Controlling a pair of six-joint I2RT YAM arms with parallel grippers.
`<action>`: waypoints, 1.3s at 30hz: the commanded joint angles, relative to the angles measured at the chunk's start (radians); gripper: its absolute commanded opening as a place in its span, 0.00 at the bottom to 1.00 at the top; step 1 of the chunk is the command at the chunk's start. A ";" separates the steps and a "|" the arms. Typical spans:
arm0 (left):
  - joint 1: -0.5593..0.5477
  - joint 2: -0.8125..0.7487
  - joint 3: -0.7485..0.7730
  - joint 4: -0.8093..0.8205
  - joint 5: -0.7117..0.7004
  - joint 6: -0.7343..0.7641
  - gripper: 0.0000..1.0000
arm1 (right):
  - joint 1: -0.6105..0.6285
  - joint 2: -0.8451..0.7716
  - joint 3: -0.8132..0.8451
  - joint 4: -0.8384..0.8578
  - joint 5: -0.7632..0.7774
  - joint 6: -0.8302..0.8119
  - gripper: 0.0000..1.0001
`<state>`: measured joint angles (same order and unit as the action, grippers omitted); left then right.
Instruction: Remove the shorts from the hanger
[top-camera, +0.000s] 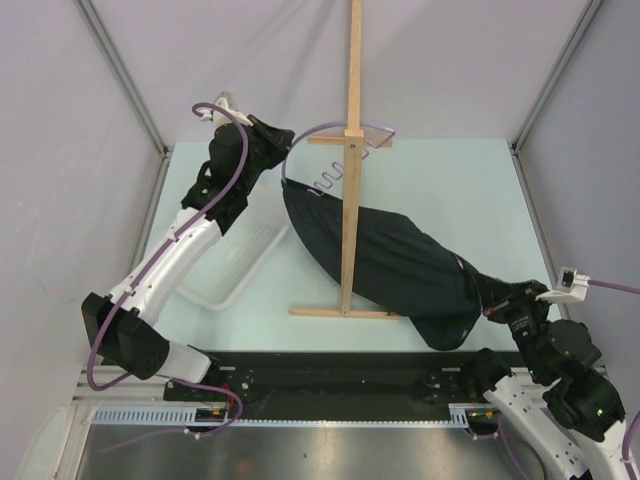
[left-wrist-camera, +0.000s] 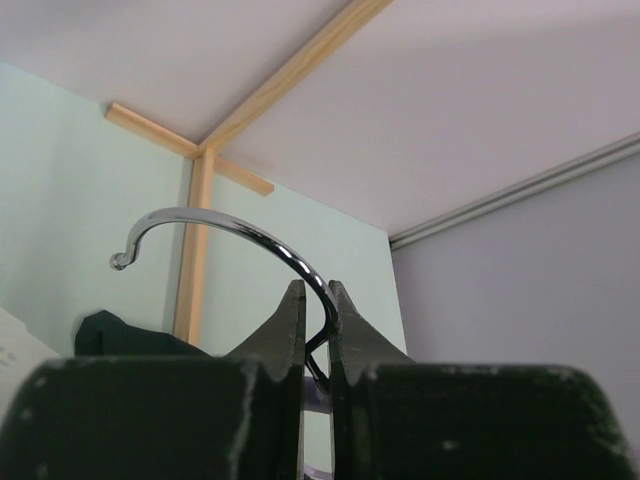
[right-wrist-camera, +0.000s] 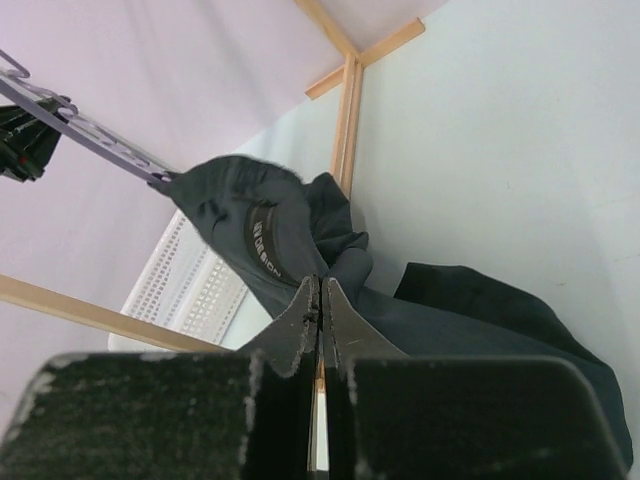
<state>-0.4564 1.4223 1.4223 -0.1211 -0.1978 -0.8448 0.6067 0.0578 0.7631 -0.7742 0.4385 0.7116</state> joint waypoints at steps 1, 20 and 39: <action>0.021 -0.008 0.032 0.110 0.050 0.000 0.00 | -0.005 0.092 -0.024 0.142 -0.056 -0.052 0.00; -0.048 0.010 0.081 0.075 0.245 0.171 0.00 | -0.070 0.749 0.180 0.586 -0.425 -0.136 0.00; -0.252 0.230 0.368 -0.002 0.325 0.323 0.00 | -0.504 0.649 0.171 0.282 -0.530 -0.119 0.02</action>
<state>-0.6769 1.6363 1.6932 -0.1287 0.1600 -0.5907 0.1127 0.7094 0.9092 -0.4278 -0.0868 0.6098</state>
